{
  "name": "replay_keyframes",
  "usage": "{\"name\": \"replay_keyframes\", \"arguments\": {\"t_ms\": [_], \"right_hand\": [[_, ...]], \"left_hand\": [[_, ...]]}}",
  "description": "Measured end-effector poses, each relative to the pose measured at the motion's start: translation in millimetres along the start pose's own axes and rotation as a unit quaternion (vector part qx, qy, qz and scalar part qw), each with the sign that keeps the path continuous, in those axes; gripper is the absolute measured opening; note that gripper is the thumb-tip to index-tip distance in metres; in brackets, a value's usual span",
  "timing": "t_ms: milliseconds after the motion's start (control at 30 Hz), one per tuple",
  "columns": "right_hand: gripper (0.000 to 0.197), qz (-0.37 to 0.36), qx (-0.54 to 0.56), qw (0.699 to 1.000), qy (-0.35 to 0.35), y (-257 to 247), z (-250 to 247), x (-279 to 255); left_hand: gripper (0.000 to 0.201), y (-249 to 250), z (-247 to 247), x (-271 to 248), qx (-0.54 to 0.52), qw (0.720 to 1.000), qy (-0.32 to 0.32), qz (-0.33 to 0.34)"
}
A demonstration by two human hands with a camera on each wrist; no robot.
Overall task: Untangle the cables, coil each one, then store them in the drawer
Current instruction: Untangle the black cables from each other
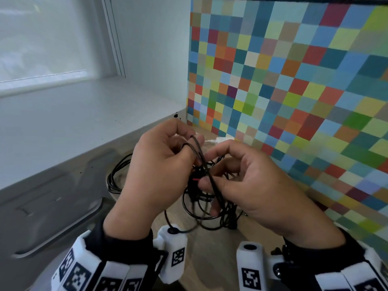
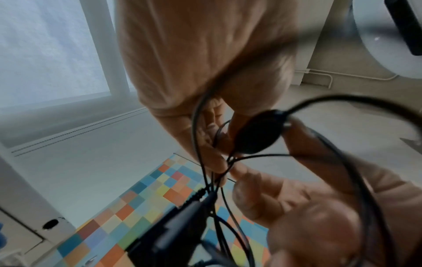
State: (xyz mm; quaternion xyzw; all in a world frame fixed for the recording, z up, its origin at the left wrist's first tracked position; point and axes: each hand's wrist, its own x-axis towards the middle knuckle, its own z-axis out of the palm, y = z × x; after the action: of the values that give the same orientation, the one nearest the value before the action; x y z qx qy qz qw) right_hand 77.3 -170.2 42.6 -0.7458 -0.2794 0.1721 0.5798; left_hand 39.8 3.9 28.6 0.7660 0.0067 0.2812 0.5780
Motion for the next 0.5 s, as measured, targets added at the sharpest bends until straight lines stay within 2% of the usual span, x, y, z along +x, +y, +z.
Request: {"name": "replay_keyframes", "arguments": {"t_ms": [133,200,367,500], "right_hand": [[0.049,-0.006,-0.047,0.999,0.024,5.9,5.3,3.8],[0.048,-0.023,-0.045,0.997,0.051,4.9,4.1,3.5],[0.025,-0.05,0.053,0.987,0.142,1.2,-10.4,1.5],[0.021,-0.059,0.07,0.986,0.137,1.7,-16.3,1.4]], "left_hand": [[0.015,4.4,1.5,-0.9,-0.05,0.999,-0.009,-0.019],[0.014,4.0,1.5,0.5,-0.056,0.998,-0.005,-0.001],[0.02,0.8,-6.9,3.3,-0.036,0.998,0.044,0.021],[0.016,1.7,-8.5,5.3,-0.071,0.997,0.026,0.004]]}}
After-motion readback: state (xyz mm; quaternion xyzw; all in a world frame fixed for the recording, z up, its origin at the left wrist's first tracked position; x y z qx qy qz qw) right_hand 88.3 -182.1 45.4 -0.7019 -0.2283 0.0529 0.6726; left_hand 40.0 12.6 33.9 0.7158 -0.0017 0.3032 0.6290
